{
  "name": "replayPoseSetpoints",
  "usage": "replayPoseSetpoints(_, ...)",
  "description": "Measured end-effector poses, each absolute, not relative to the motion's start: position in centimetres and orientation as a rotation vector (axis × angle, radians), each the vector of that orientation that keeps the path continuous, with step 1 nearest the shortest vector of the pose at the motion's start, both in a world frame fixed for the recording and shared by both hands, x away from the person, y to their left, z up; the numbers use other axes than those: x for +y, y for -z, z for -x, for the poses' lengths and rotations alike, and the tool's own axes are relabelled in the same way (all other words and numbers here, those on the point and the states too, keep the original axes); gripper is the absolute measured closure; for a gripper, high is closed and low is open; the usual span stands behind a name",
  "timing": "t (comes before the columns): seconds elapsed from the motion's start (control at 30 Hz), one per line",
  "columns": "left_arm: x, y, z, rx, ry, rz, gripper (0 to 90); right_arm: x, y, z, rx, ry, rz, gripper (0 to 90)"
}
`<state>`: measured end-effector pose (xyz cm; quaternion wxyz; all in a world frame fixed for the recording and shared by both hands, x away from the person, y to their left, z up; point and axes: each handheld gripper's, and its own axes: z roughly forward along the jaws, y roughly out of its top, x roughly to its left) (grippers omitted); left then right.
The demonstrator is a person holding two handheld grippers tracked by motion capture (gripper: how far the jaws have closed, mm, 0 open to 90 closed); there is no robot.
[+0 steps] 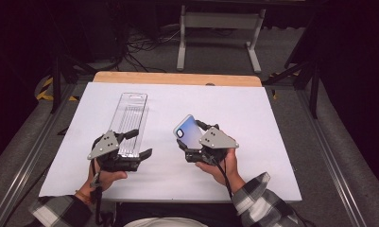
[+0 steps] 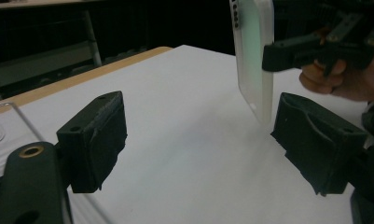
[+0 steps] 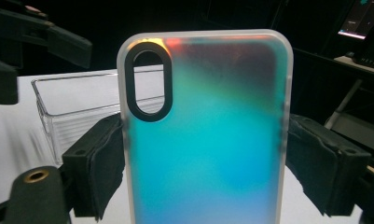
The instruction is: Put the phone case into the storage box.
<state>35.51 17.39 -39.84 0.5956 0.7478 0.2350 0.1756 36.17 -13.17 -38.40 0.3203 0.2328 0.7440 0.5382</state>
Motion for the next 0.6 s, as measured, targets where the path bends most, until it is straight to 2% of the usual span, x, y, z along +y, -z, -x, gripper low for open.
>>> replayPoseSetpoints(0.27,14.0,38.7,-36.7,0.539,-0.306,-1.660,27.5,-13.0,38.7,-36.0,1.933,-1.428,-0.611,17.5)
replayPoseSetpoints(0.33,13.3,38.7,-37.0,0.533,-0.280,-1.655,35.4,-12.9,38.7,-35.9,1.924,-1.419,-0.603,17.5)
replayPoseSetpoints(0.4,12.7,38.6,-37.3,0.537,-0.272,-1.645,38.7,-12.8,38.7,-35.9,1.924,-1.419,-0.602,17.5)
replayPoseSetpoints(0.43,12.5,38.6,-37.4,0.539,-0.265,-1.644,44.0,-12.8,38.7,-35.8,1.920,-1.416,-0.602,17.5)
replayPoseSetpoints(0.6,11.2,38.4,-37.7,0.534,-0.235,-1.629,48.6,-12.9,38.7,-35.9,1.911,-1.412,-0.612,17.5)
